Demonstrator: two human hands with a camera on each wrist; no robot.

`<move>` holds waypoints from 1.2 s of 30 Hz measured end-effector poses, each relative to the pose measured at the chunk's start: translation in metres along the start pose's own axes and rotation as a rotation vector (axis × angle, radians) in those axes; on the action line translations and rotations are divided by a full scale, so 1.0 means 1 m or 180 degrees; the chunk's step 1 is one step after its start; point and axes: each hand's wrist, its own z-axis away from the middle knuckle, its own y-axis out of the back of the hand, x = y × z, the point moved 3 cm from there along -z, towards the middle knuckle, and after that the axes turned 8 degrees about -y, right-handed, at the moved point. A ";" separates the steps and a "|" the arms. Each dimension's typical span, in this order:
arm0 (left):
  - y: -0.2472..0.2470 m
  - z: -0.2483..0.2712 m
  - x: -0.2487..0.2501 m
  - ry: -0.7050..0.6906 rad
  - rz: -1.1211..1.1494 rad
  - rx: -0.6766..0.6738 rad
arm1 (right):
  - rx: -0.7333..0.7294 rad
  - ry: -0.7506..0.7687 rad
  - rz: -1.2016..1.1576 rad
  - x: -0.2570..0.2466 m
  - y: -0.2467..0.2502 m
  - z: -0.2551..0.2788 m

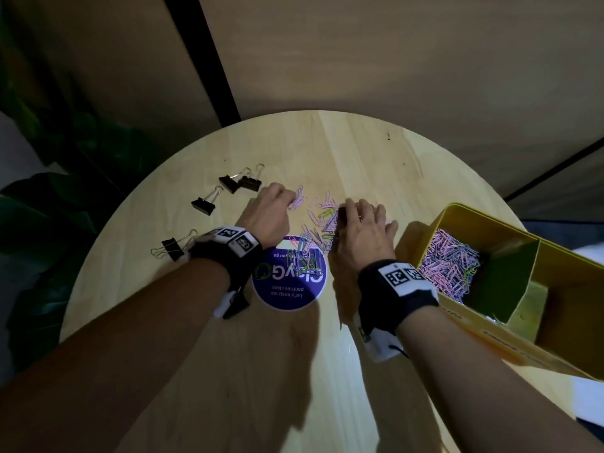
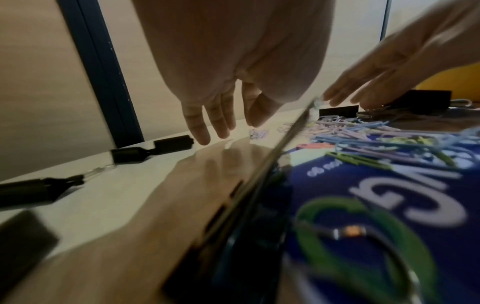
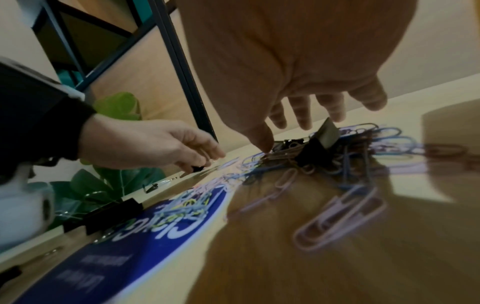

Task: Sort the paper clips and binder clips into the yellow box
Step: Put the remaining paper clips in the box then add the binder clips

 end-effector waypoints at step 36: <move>-0.039 -0.041 0.112 -0.2128 -0.0759 -0.1929 | 0.0052 -0.0582 -0.1323 0.027 -0.010 0.054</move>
